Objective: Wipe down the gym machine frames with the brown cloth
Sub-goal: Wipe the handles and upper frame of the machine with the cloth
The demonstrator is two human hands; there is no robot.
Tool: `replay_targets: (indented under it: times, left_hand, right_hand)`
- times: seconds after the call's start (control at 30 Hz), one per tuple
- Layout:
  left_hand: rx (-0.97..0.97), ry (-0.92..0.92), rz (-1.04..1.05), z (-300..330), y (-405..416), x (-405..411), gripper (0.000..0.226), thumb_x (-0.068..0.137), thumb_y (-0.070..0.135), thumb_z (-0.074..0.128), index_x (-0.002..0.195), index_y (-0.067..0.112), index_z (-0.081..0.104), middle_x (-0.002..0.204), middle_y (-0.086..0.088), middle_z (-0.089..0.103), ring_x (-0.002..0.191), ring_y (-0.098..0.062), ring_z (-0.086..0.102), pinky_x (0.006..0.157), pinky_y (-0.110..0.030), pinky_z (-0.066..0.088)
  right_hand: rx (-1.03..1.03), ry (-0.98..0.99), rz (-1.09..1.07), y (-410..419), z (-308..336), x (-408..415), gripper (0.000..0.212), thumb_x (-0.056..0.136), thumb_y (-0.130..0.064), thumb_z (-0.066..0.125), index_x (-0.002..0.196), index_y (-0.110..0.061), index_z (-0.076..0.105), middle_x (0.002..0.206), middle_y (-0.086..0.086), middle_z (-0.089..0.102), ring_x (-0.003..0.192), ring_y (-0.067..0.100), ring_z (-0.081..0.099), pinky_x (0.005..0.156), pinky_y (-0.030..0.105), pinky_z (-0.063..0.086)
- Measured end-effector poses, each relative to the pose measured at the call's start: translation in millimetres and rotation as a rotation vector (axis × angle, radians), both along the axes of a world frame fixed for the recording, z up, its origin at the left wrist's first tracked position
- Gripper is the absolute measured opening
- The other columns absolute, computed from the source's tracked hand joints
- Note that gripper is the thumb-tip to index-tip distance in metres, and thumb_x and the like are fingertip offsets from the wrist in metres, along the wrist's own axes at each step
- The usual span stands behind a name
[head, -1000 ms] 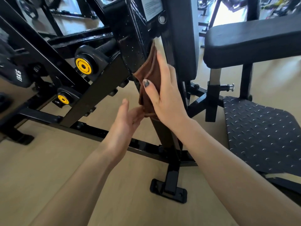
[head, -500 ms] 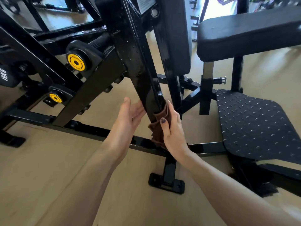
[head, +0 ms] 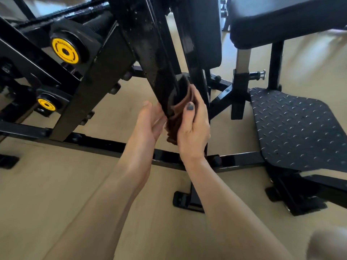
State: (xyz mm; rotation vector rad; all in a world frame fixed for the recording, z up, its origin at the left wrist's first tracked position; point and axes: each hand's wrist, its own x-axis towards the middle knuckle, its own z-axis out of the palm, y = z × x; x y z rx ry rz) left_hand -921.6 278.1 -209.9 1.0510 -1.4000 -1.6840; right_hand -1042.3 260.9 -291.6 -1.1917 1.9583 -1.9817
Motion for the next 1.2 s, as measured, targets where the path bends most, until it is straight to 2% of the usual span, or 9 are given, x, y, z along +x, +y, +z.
replay_targets:
  times: [0.1,0.27,0.37,0.5,0.63,0.73,0.83,1.03,1.2]
  left_hand:
    - [-0.019,-0.025,0.037,-1,2,-2,0.055,0.108,0.056,0.017,0.151,0.037,0.046,0.145,0.025,0.054,0.135,0.007,0.046,0.126,-0.041,0.020]
    - [-0.010,-0.011,0.037,-6,2,-2,0.053,0.107,0.056,0.022,0.154,0.038,0.041,0.147,0.027,0.051,0.137,0.007,0.044,0.125,-0.039,0.022]
    - [-0.020,-0.018,0.023,-5,1,-2,0.053,0.108,0.055,0.020,0.155,0.038,0.039,0.147,0.028,0.050,0.135,0.009,0.044,0.125,-0.036,0.022]
    - [0.009,-0.023,0.038,0,8,0,0.054,0.108,0.053,0.019,0.156,0.036,0.036,0.151,0.025,0.047,0.138,0.007,0.042,0.126,-0.036,0.020]
    - [0.039,0.031,0.007,13,0,-11,0.052,0.111,0.037,0.016,0.156,0.021,0.037,0.157,0.006,0.044,0.147,-0.010,0.038,0.113,-0.019,0.033]
    - [0.010,0.071,0.064,15,2,-10,0.052,0.112,0.031,0.021,0.149,0.001,0.041,0.153,-0.016,0.047,0.141,-0.024,0.046,0.111,-0.029,0.043]
    - [0.024,0.031,0.075,12,2,2,0.057,0.111,0.046,0.019,0.143,0.017,0.055,0.142,-0.001,0.062,0.134,-0.013,0.054,0.120,-0.039,0.036]
    - [0.074,0.045,0.030,18,-11,2,0.056,0.109,0.049,0.016,0.134,0.030,0.062,0.129,0.013,0.069,0.129,-0.002,0.055,0.112,-0.026,0.035]
    - [0.020,0.053,0.056,17,-10,8,0.053,0.110,0.048,0.016,0.126,0.032,0.064,0.123,0.015,0.070,0.123,0.002,0.059,0.123,-0.041,0.026]
  right_hand:
    - [0.113,-0.203,-0.070,15,-56,-6,0.050,0.104,-0.060,0.029,0.139,-0.036,0.054,0.124,-0.013,0.066,0.115,0.011,0.065,0.093,0.046,0.058]
    - [0.357,-0.361,-0.255,38,-123,-21,0.060,0.095,-0.062,0.021,0.124,-0.029,0.062,0.113,-0.006,0.069,0.109,0.016,0.064,0.096,0.049,0.056]
    - [0.372,-0.347,-0.262,39,-134,-26,0.044,0.104,-0.048,0.026,0.120,-0.028,0.062,0.110,-0.005,0.068,0.105,0.017,0.065,0.091,0.049,0.058]
    - [0.309,-0.353,-0.232,27,-96,-17,0.032,0.111,-0.034,0.034,0.116,-0.023,0.064,0.103,-0.003,0.069,0.098,0.015,0.067,0.089,0.049,0.059]
    - [0.184,-0.245,-0.089,1,3,5,0.041,0.104,-0.057,0.027,0.122,-0.036,0.058,0.117,-0.008,0.065,0.109,0.015,0.065,0.097,0.050,0.055]
    - [0.068,-0.018,-0.052,-27,83,22,0.056,0.099,-0.064,0.015,0.129,-0.038,0.055,0.118,-0.013,0.060,0.109,0.008,0.057,0.091,0.031,0.047]
    - [-0.028,0.143,-0.072,-41,119,26,0.054,0.103,-0.060,0.016,0.139,-0.038,0.049,0.116,-0.015,0.057,0.101,0.003,0.054,0.077,0.014,0.031]
    - [0.107,0.211,0.011,-4,32,3,0.052,0.106,-0.058,0.023,0.153,-0.039,0.036,0.144,-0.010,0.051,0.115,-0.017,0.046,0.092,0.008,0.034]
    - [0.154,0.058,0.131,14,12,-8,0.049,0.108,-0.047,0.029,0.153,-0.033,0.040,0.130,-0.029,0.045,0.118,-0.021,0.046,0.089,-0.003,0.037]
